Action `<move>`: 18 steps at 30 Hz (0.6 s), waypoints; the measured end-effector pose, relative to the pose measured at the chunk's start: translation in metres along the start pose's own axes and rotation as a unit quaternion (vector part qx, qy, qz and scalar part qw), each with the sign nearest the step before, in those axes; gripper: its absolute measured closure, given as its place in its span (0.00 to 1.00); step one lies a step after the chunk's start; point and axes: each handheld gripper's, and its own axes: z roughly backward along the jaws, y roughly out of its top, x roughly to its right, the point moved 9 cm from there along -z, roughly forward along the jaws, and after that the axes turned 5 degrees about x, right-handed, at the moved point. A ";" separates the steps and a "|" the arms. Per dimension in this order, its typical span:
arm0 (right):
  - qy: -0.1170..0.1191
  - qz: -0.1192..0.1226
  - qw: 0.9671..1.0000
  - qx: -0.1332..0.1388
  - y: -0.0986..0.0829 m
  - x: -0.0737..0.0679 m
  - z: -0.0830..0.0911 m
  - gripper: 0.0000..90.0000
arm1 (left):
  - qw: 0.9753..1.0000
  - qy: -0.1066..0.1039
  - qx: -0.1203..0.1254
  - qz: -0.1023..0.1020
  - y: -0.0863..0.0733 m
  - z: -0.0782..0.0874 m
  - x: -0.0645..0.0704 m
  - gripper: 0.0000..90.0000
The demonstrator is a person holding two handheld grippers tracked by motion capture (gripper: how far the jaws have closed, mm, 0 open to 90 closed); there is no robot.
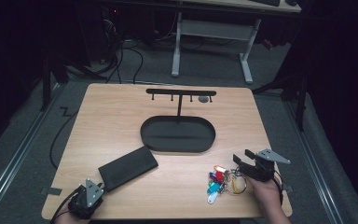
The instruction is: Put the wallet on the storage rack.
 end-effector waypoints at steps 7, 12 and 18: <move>0.004 0.000 1.000 -0.001 0.000 -0.001 -0.002 0.42 | 0.997 -0.050 0.015 -0.051 0.014 0.005 0.045 0.87; 0.003 -0.001 1.000 -0.002 -0.001 0.000 0.000 0.42 | 0.995 -0.065 0.025 -0.078 0.018 0.009 0.058 0.79; -0.001 -0.002 1.000 -0.002 -0.003 0.002 0.004 0.42 | 0.998 -0.033 0.037 -0.023 0.017 0.014 0.031 0.70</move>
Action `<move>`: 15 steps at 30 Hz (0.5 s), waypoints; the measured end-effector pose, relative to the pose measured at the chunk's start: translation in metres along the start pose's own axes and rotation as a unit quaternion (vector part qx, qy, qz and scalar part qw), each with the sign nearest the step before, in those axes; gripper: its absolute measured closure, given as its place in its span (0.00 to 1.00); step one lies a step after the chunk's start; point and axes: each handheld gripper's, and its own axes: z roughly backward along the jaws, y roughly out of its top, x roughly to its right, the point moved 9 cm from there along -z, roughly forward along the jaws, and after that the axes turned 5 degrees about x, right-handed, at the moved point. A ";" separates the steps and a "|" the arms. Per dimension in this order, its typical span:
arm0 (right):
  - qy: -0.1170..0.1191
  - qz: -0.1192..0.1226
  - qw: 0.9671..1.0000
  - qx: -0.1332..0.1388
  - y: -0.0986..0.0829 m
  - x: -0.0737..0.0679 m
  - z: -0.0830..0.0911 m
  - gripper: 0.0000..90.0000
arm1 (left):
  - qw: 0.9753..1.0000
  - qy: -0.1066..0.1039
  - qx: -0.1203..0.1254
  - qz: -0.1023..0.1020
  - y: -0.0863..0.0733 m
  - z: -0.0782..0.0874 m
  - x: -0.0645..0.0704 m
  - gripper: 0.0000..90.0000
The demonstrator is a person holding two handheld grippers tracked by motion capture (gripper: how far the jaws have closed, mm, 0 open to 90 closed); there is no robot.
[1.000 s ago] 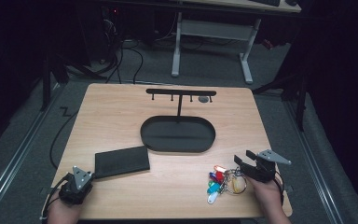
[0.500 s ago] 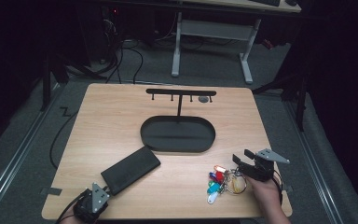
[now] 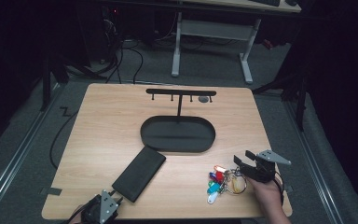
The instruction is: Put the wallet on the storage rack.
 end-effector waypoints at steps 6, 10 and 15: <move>-0.007 -0.003 1.000 -0.002 -0.004 0.006 0.005 0.42 | 0.999 -0.024 0.044 0.016 0.037 -0.012 -0.006 0.62; -0.009 -0.007 1.000 0.000 -0.005 0.008 0.008 0.42 | 0.997 -0.063 0.044 -0.003 0.064 -0.042 0.004 0.56; -0.014 -0.013 1.000 -0.001 -0.010 0.011 0.012 0.42 | 0.994 -0.090 0.059 0.014 0.075 -0.057 0.018 0.54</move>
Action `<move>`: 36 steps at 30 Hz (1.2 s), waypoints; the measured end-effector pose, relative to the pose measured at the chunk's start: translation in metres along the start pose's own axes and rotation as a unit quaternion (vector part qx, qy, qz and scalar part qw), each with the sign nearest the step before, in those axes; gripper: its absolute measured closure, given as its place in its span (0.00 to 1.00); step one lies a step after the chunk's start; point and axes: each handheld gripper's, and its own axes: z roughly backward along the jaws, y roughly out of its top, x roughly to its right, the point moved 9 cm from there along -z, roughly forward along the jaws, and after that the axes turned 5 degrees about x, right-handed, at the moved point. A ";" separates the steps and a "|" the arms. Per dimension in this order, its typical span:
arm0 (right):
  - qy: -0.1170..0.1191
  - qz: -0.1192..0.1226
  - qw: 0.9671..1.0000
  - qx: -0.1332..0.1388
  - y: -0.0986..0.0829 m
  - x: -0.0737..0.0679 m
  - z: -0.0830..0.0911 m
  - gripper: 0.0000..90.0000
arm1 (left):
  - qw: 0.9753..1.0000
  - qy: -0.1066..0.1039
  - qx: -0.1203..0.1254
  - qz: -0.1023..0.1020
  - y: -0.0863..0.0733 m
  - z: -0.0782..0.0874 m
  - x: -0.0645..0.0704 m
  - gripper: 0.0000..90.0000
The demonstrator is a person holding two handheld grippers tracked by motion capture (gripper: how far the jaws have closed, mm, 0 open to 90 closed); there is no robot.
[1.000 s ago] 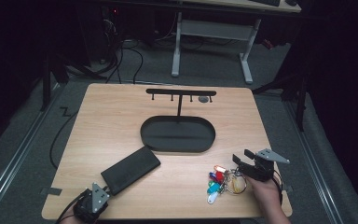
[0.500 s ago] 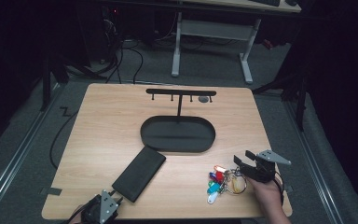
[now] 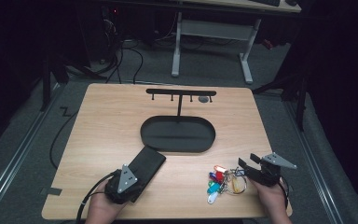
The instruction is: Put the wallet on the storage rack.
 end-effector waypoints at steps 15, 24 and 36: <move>-0.023 0.000 1.000 -0.019 -0.013 0.005 0.008 0.42 | 0.998 -0.002 -0.032 -0.059 -0.016 -0.012 0.015 0.49; -0.006 0.011 1.000 -0.023 -0.010 -0.003 -0.002 0.42 | 0.993 0.039 -0.044 -0.105 -0.023 -0.009 0.014 0.48; 0.007 0.018 1.000 -0.023 -0.006 -0.010 -0.010 0.42 | 0.993 0.042 -0.040 -0.103 -0.025 -0.002 0.011 0.68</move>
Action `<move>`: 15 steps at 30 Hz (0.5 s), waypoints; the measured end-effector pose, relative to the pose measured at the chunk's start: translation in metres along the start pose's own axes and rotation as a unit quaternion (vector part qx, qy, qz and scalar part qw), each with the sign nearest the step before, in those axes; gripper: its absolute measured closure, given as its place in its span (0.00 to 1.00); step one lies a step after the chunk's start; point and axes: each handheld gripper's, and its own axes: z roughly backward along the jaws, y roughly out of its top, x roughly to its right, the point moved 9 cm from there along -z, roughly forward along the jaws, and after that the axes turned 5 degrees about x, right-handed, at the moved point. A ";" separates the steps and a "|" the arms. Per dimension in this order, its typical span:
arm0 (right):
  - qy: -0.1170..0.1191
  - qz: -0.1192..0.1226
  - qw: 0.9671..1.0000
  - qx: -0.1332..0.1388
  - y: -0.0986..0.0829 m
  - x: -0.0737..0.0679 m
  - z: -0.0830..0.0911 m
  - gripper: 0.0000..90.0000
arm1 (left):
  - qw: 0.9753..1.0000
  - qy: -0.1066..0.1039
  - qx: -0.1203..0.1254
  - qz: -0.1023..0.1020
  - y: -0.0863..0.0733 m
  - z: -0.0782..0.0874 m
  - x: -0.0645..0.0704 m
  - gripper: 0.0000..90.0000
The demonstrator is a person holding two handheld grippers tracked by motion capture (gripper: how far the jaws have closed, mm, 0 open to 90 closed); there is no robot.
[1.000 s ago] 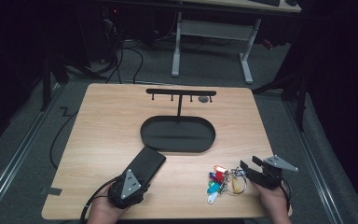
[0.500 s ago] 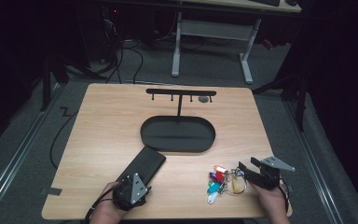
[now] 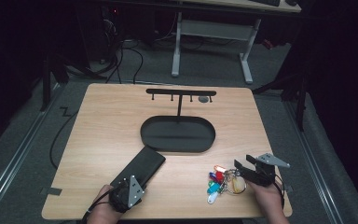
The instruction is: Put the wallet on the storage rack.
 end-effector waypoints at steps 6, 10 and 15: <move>0.001 -0.006 1.000 0.002 0.000 0.002 0.001 0.42 | 1.000 0.001 0.010 0.012 0.000 0.007 -0.007 0.78; 0.001 -0.011 1.000 0.003 0.000 0.004 0.003 0.42 | 0.999 0.011 0.034 0.029 0.005 0.016 -0.017 0.85; 0.004 -0.017 1.000 0.005 -0.001 0.005 0.003 0.42 | 0.996 0.025 0.066 0.059 0.011 0.025 -0.028 0.89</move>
